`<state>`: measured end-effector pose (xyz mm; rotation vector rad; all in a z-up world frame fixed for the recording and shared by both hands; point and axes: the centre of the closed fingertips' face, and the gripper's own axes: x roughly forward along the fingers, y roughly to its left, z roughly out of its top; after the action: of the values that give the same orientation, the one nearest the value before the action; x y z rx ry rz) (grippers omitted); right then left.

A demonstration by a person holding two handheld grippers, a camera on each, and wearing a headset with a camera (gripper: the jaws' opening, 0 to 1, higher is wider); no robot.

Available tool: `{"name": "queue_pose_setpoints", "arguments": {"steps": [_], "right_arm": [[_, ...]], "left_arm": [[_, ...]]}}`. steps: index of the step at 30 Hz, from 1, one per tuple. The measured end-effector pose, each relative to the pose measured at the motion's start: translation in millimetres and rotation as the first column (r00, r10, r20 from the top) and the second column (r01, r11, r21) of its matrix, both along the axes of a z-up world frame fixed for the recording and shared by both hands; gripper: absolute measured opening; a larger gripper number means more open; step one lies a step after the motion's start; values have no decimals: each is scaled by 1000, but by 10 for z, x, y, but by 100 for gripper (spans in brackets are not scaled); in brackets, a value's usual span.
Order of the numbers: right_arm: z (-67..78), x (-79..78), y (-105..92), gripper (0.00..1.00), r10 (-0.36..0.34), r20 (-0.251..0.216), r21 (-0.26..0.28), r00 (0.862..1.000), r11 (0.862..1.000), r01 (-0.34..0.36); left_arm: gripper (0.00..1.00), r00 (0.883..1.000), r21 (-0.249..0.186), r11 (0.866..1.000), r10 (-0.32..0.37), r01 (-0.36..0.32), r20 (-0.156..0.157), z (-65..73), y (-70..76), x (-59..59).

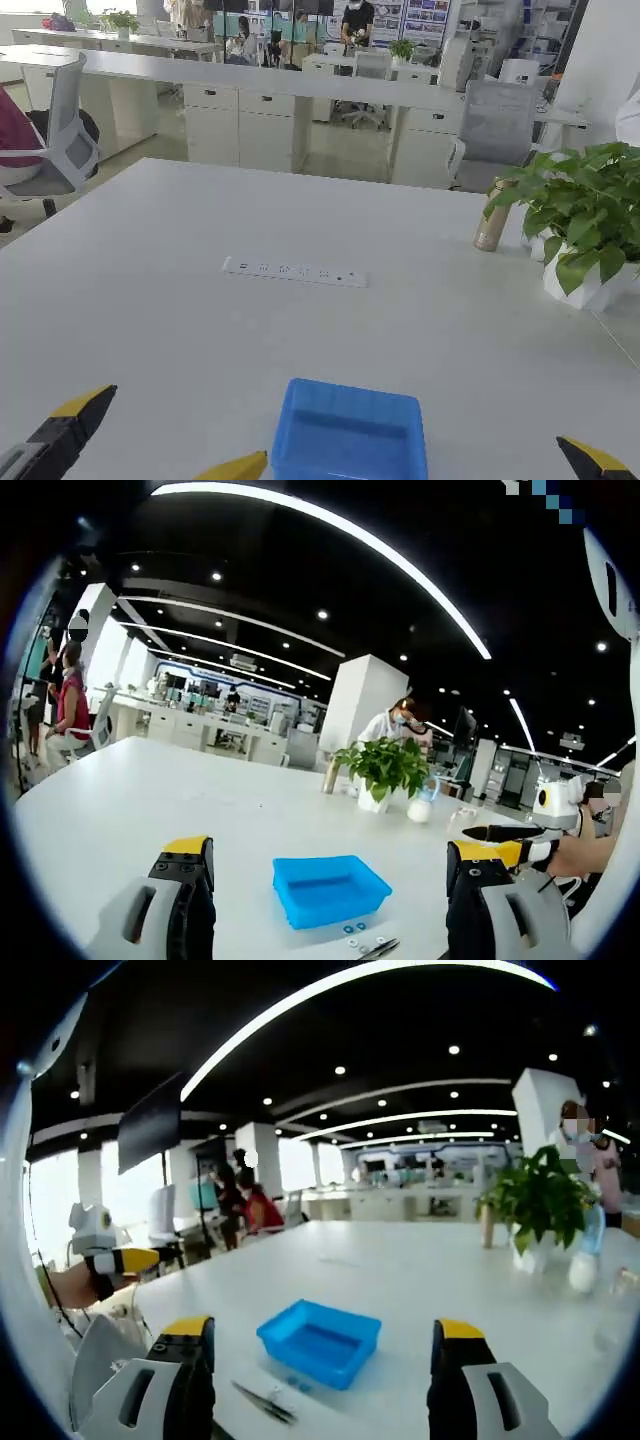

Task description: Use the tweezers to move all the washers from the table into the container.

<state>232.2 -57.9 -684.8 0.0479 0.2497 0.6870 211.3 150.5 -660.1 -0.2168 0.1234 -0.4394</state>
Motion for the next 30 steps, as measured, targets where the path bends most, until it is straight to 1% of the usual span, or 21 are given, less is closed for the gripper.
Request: {"name": "queue_pose_setpoints", "arguments": {"steps": [6, 12, 16, 21, 26, 30], "right_arm": [[10, 17, 47, 87, 20, -1, 8, 1000, 1000, -20], [32, 41, 87, 87, 45, 5, 3, 999, 999, -45], [42, 54, 79, 87, 44, 8, 4, 999, 999, -45], [12, 47, 62, 87, 44, -1, -3, 999, 999, -44], [11, 29, 30, 87, 33, -1, -4, 999, 999, -33], [5, 22, -1, 87, 25, -3, -8, 1000, 1000, -25]], "left_arm": [[99, 1000, 9, 1000, 25, -25, -2, -2, 59, -24], [99, 999, -13, 999, 51, -51, 2, 15, 114, -37], [99, 998, -5, 998, 56, -56, 0, 9, 108, -39], [99, 999, -6, 999, 54, -54, -3, 1, 95, -36], [99, 999, -6, 999, 46, -47, -10, -16, 71, -22], [99, 999, -6, 999, 39, -40, -9, -11, 44, -7]]}}
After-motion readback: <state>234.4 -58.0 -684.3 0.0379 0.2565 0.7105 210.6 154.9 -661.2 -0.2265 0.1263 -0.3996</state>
